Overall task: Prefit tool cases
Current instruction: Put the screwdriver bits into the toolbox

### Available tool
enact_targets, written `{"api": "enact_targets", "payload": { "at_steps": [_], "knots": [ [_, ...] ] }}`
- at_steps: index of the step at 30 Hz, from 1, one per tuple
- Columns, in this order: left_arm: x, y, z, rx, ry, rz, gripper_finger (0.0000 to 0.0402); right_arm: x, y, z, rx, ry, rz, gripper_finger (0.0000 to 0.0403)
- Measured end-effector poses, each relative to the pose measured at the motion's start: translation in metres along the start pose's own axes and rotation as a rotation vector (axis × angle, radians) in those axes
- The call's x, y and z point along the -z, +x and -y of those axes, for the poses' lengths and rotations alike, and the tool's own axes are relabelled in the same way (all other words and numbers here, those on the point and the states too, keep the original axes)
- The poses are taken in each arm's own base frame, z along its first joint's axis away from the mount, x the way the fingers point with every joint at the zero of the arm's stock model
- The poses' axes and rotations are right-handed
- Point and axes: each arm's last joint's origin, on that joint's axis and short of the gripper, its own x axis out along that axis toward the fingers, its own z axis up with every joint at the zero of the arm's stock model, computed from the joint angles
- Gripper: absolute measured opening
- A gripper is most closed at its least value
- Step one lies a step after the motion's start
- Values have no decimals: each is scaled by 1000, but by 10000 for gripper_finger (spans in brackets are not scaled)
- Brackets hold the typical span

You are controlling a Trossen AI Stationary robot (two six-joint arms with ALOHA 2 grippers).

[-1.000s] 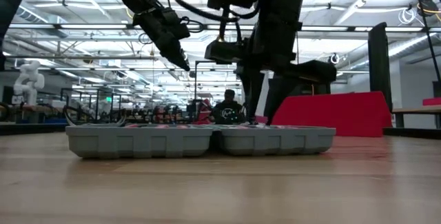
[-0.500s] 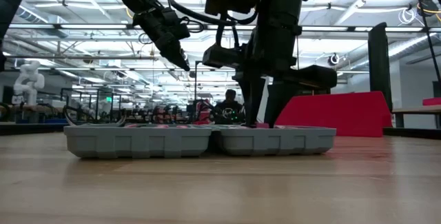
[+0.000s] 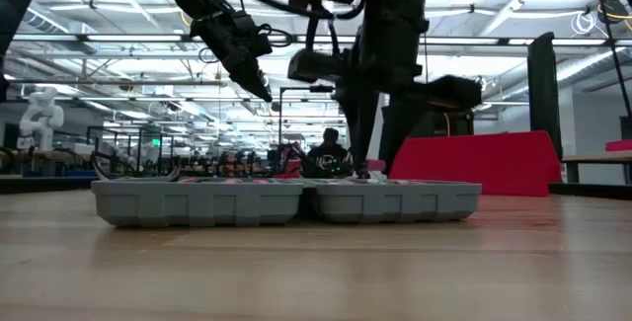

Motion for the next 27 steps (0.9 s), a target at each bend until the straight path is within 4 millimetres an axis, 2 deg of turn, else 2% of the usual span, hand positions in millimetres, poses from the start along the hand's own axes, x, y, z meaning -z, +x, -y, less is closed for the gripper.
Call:
{"api": "enact_targets", "payload": {
  "at_steps": [9, 27],
  "knots": [
    [0, 0, 0, 1, -1, -1, 73, 4, 18, -3, 20, -13, -53, 82],
    [0, 0, 0, 2, -1, -2, 73, 1, 18, 0, 48, -11, -22, 82]
  ]
}}
